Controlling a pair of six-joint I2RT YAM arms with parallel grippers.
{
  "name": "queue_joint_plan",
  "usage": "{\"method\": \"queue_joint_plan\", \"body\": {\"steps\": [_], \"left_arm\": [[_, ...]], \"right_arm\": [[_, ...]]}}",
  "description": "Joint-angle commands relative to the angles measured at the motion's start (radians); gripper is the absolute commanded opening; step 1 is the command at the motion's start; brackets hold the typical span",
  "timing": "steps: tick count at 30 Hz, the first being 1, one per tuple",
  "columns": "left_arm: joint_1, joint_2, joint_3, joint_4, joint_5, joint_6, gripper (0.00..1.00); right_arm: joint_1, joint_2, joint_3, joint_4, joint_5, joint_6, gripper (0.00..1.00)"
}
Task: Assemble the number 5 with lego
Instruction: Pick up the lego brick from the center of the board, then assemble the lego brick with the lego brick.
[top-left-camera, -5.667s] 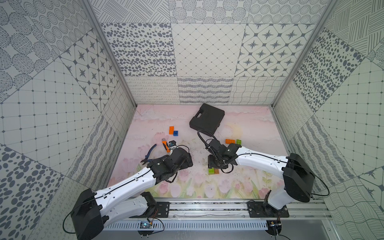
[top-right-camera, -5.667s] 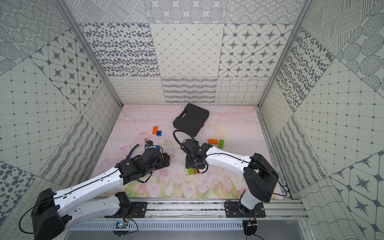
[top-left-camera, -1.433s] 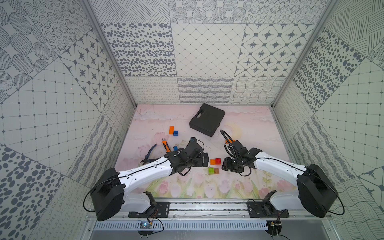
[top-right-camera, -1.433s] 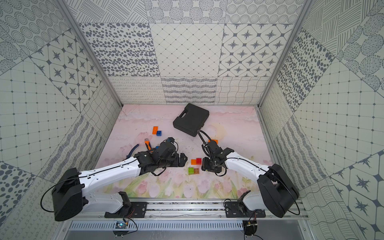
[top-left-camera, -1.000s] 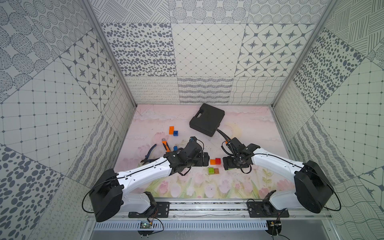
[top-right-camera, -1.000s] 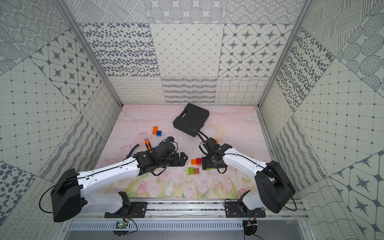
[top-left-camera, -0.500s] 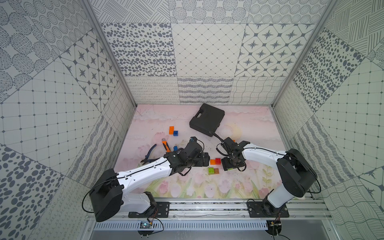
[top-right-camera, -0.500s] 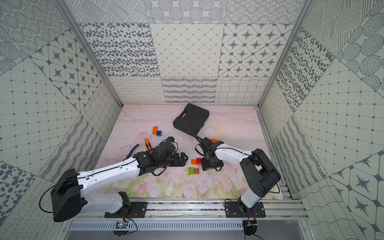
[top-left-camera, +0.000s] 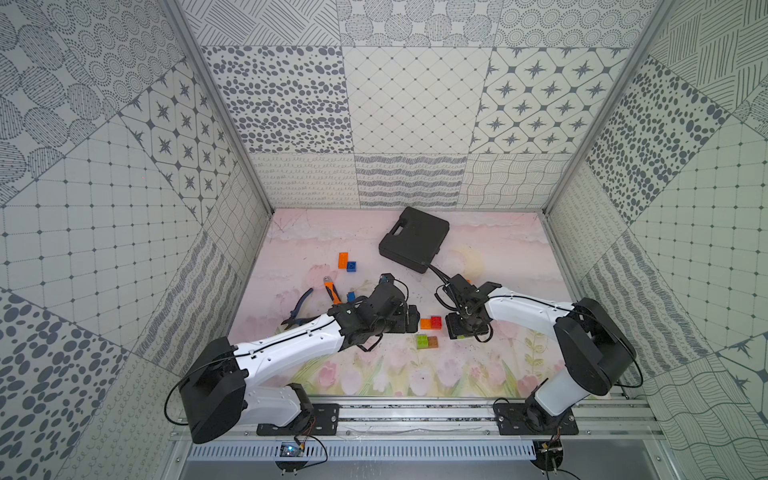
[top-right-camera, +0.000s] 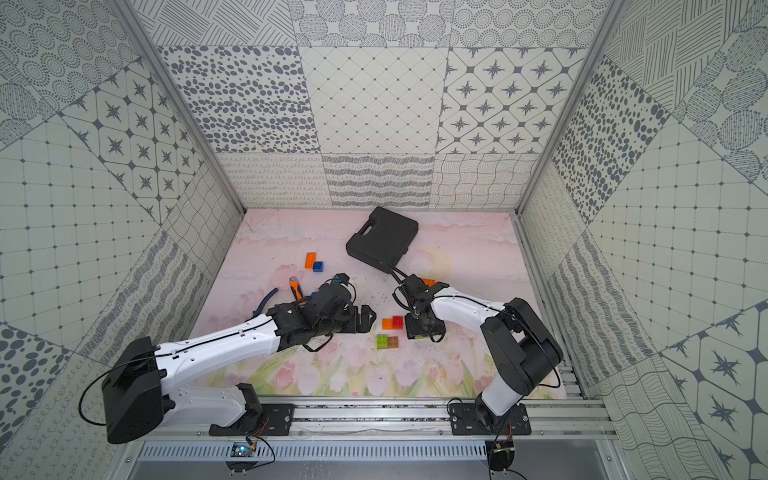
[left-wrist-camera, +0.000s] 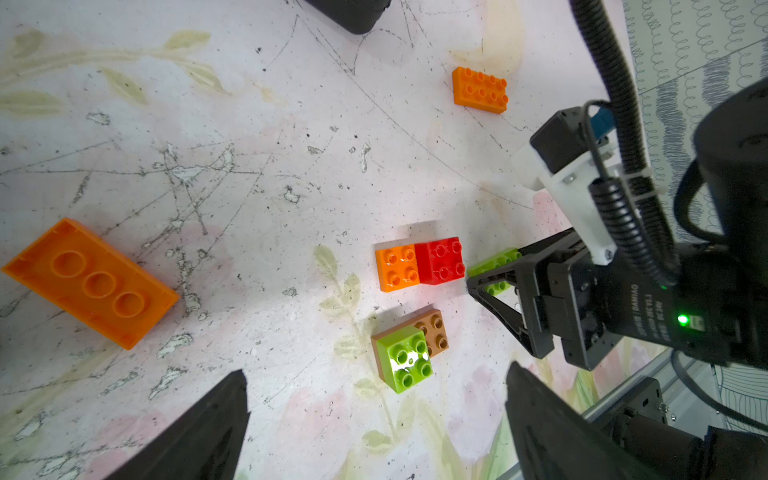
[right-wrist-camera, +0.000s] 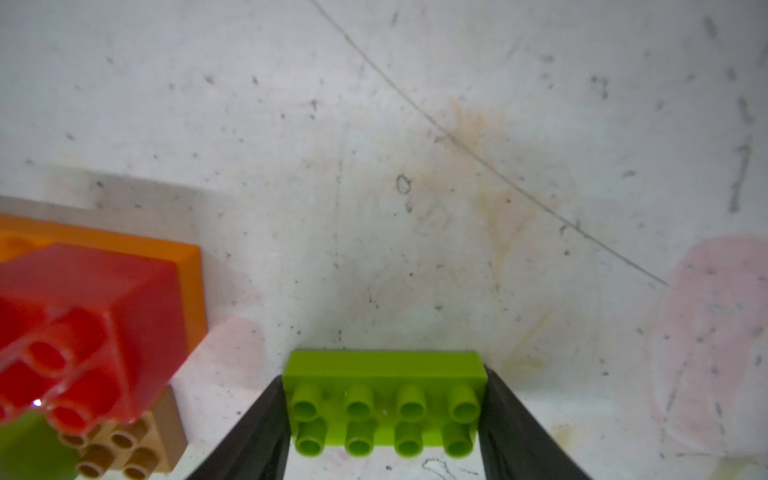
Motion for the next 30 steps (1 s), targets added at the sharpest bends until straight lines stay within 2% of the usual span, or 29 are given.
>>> {"method": "queue_joint_plan", "body": {"steps": [1,7,11,20,30], "left_arm": [[-0.004,0.001,0.004,0.020,-0.030,-0.006,1.00],[-0.004,-0.003,-0.006,0.022,-0.051,-0.010,1.00],[-0.004,-0.025,-0.038,0.017,-0.082,-0.040,1.00],[-0.002,-0.104,-0.145,0.058,-0.103,-0.095,1.00],[0.017,-0.199,-0.206,0.056,-0.143,-0.102,1.00]], "right_arm": [[0.010,-0.026,-0.038,0.011,-0.077,0.074,0.60],[0.045,-0.135,-0.035,-0.012,-0.116,0.184,0.59],[0.114,-0.148,-0.013,-0.023,-0.107,0.251,0.60],[0.250,-0.079,0.091,-0.043,-0.059,0.321,0.60],[0.294,0.041,0.225,-0.132,0.019,0.362,0.60]]}}
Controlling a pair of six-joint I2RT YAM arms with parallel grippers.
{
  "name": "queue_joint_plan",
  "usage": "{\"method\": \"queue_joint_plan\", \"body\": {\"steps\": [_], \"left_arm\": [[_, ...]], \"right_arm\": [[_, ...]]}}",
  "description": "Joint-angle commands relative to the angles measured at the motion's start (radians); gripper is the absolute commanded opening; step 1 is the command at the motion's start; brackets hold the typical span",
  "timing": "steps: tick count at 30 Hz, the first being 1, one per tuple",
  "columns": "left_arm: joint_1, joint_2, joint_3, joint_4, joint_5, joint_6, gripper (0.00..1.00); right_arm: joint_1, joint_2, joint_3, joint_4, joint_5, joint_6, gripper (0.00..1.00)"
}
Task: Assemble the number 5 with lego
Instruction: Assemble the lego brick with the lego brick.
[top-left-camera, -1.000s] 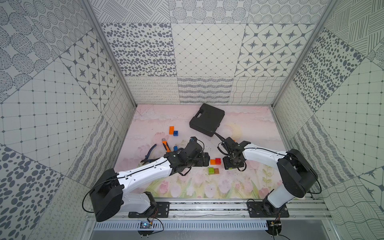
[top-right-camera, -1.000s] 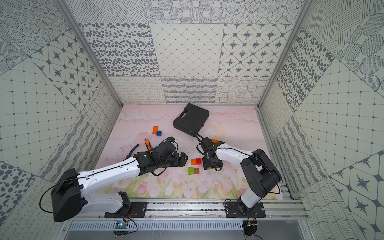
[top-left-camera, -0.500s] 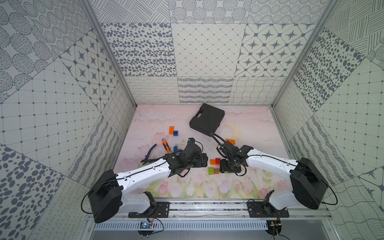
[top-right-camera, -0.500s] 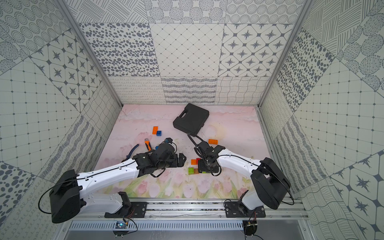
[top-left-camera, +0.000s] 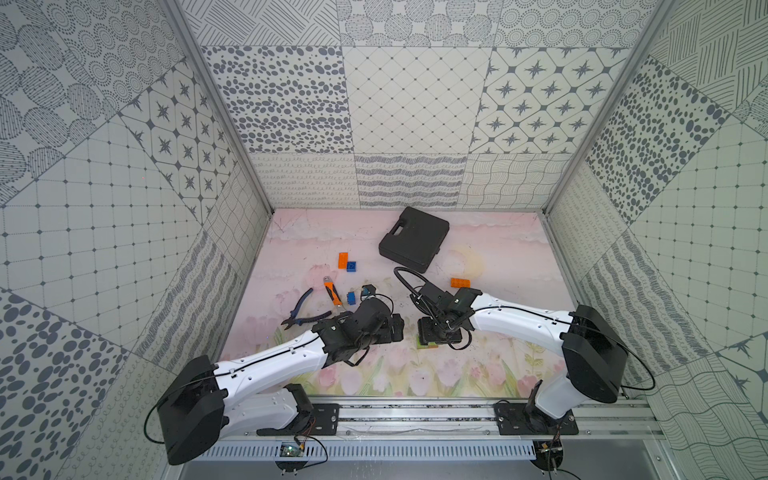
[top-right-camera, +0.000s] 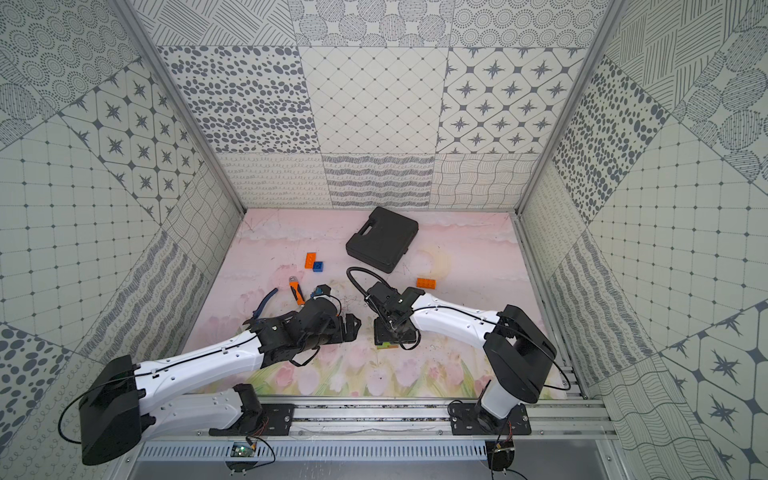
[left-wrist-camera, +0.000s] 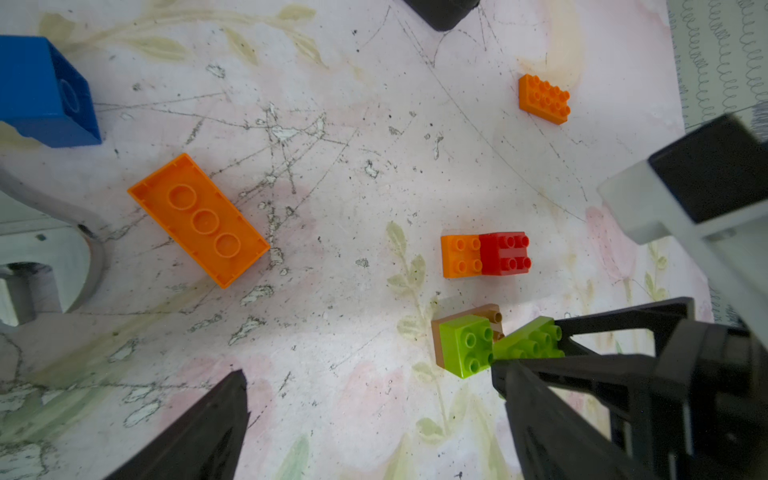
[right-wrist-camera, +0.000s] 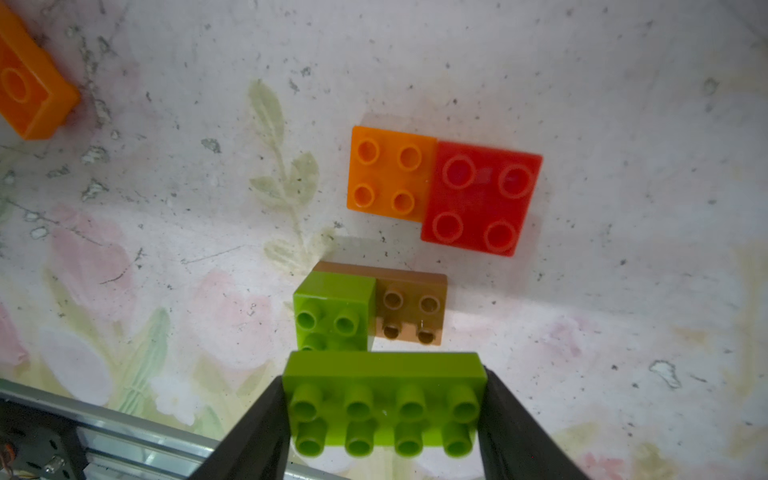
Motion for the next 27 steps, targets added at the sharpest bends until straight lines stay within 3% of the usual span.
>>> {"method": "queue_joint_plan", "body": {"steps": [1,7,27], "left_arm": [[0.013,-0.043,-0.020,0.043,-0.035,0.001,1.00],[0.016,-0.096,-0.061,0.070,-0.042,-0.005,1.00],[0.022,-0.074,-0.049,0.078,-0.022,-0.002,1.00]], "right_arm": [[0.016,0.038,0.044,-0.055,0.059,0.041,0.60],[0.034,0.062,0.070,-0.056,0.052,0.056,0.60],[0.045,0.115,0.096,-0.024,0.072,0.072,0.60]]}}
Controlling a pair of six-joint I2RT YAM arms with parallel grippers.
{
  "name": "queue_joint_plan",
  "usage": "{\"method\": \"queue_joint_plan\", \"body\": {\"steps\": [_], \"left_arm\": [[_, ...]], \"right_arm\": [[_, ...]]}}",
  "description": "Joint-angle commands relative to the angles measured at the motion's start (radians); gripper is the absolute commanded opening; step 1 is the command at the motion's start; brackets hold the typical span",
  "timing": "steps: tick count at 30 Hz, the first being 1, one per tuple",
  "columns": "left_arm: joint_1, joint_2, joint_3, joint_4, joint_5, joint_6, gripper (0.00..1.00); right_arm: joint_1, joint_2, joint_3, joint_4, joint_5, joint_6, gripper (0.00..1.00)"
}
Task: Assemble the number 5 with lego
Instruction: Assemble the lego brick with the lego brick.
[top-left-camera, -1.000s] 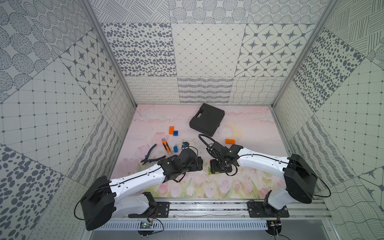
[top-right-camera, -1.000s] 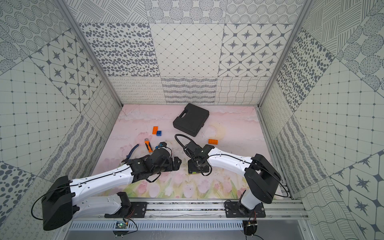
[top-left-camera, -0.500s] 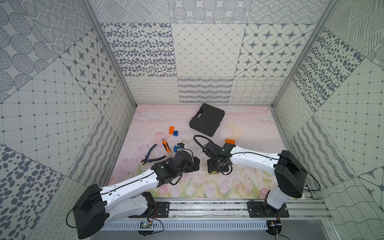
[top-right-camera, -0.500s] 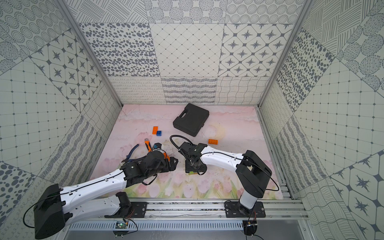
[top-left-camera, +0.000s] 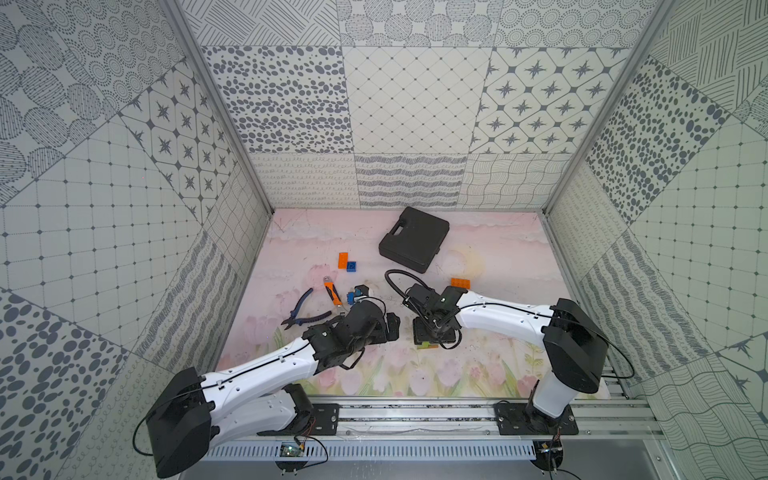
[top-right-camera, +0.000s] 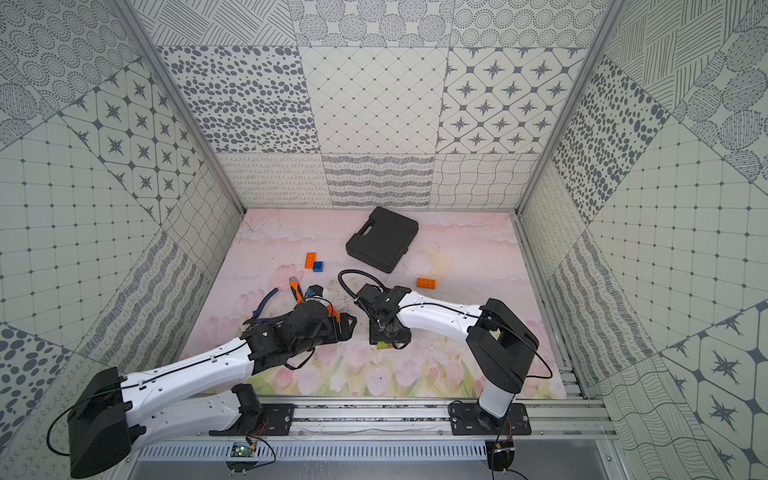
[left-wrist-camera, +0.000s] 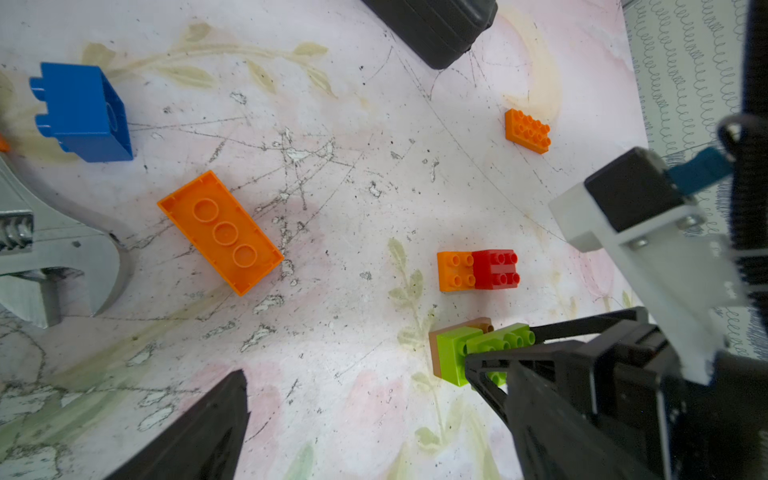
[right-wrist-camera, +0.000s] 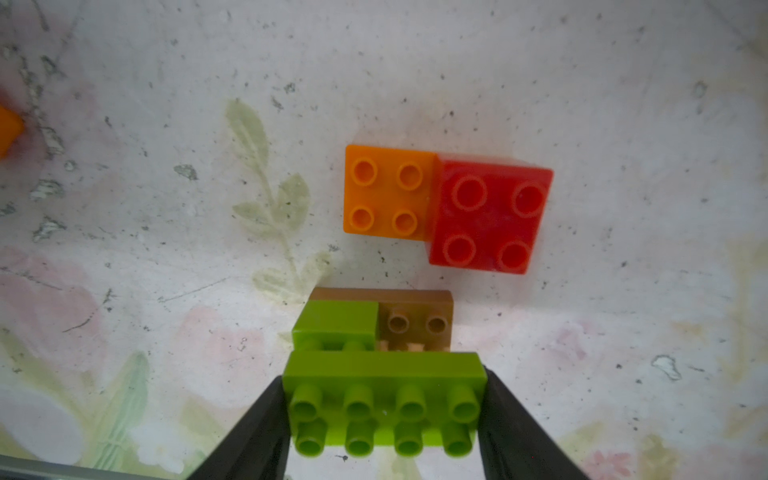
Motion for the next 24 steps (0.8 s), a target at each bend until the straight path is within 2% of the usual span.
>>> {"method": "queue_joint_plan", "body": {"steps": [1,24], "left_arm": [[0.010,0.006,0.008,0.033,-0.005,0.002,1.00],[0.010,0.018,0.027,0.008,-0.004,0.002,1.00]], "right_arm": [[0.006,0.033,0.023,0.020,0.003,0.005,0.59],[0.028,0.157,0.067,-0.078,0.051,-0.003,0.59]]}}
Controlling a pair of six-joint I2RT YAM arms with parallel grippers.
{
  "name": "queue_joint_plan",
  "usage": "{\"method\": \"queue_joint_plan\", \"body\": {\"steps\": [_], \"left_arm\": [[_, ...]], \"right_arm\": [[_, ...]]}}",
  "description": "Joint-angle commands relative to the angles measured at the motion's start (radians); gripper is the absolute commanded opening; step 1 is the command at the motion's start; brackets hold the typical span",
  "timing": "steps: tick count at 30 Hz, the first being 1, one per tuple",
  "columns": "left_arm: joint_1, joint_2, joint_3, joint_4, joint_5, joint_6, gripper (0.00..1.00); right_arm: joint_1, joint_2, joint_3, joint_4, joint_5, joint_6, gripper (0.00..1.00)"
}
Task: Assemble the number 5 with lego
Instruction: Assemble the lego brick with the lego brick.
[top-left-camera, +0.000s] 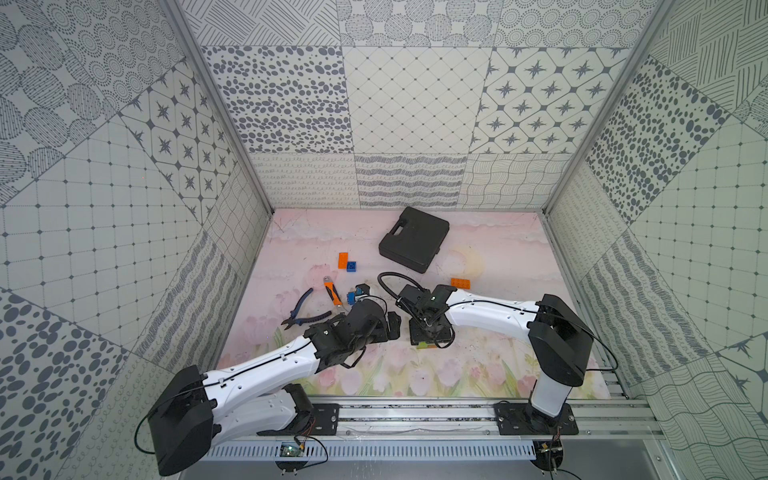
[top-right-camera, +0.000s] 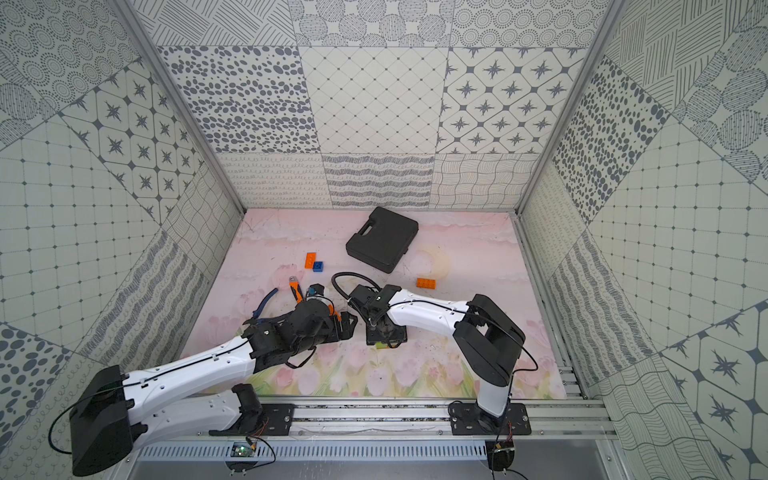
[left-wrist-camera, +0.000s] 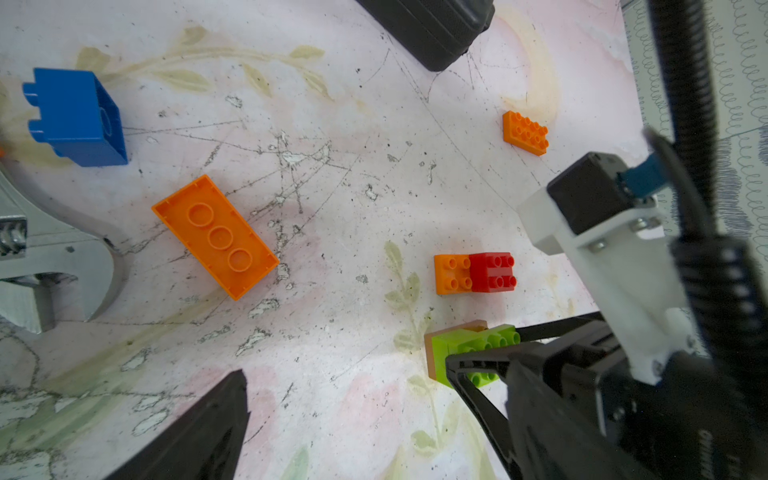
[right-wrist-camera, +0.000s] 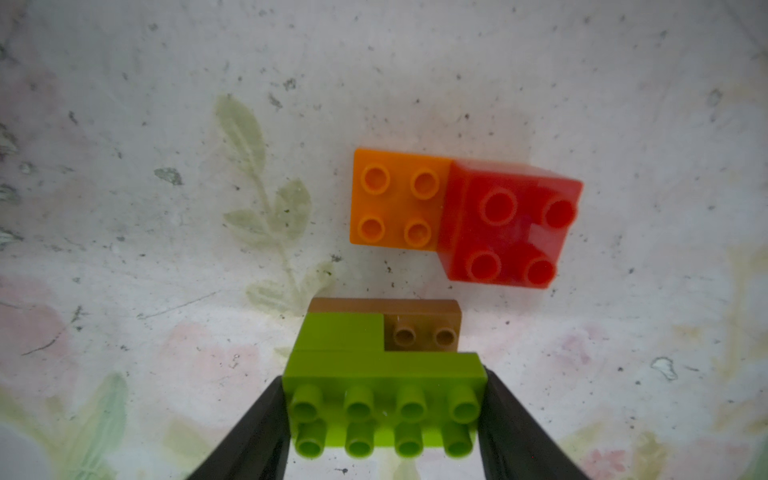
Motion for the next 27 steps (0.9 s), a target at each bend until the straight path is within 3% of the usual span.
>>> {"method": "queue_joint_plan", "body": {"steps": [1,12,27], "left_arm": [[0.010,0.001,0.013,0.004,-0.008,0.000,1.00],[0.010,-0.033,-0.002,-0.018,-0.033,-0.009,1.00],[0.010,-0.023,0.010,-0.016,-0.028,0.001,1.00]], "right_arm": [[0.008,0.074,-0.013,-0.015,0.021,-0.001,0.59],[0.009,0.110,-0.060,0.044,-0.028,0.012,0.59],[0.008,0.073,-0.007,0.020,-0.014,-0.018,0.64]]}}
